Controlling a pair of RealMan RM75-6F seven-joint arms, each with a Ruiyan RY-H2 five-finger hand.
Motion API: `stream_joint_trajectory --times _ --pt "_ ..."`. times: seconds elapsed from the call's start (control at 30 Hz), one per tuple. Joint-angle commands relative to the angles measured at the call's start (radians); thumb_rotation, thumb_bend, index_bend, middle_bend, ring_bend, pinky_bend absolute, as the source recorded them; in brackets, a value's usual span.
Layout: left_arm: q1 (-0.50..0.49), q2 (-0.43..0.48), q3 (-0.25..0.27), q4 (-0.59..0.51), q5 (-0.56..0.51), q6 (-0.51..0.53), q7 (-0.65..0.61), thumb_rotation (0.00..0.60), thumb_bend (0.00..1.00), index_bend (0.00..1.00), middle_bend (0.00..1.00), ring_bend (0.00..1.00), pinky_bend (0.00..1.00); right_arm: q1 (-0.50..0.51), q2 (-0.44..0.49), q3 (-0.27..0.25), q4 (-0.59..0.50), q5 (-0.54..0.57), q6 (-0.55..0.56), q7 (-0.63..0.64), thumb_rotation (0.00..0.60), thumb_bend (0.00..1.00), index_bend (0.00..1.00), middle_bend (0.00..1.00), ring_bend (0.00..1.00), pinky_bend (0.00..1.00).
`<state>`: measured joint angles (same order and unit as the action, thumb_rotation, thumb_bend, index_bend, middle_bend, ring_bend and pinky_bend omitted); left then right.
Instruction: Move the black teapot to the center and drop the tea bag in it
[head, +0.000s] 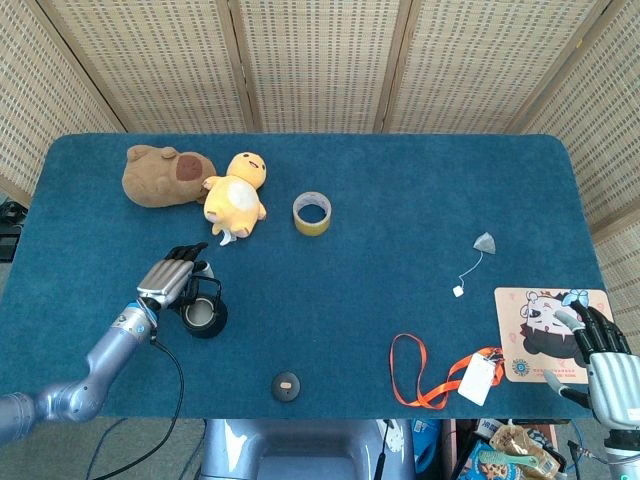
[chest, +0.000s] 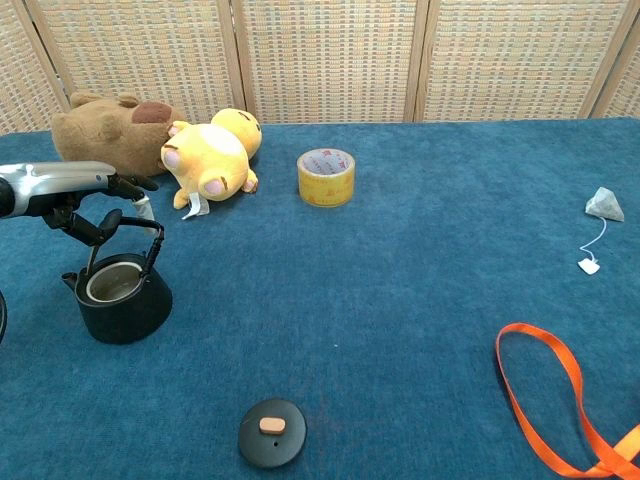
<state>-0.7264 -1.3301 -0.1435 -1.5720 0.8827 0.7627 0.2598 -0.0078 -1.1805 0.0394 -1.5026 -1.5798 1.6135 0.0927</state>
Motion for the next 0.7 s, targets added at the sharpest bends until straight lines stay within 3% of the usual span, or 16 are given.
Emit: stream_joint_trajectory --times 0.03,0.7 --pt "0.000 0.010 0.001 -0.015 0.006 -0.009 -0.019 0.600 0.77 0.40 0.00 0.00 0.00 -0.001 0.000 0.001 0.001 0.000 0.002 0.001 0.600 0.15 0.22 0.17 0.13 0.21" --pt "0.046 0.113 0.034 -0.151 0.167 0.058 -0.095 0.600 0.65 0.42 0.00 0.00 0.00 0.001 0.000 0.004 0.003 -0.002 0.000 0.007 0.600 0.15 0.23 0.17 0.13 0.21"
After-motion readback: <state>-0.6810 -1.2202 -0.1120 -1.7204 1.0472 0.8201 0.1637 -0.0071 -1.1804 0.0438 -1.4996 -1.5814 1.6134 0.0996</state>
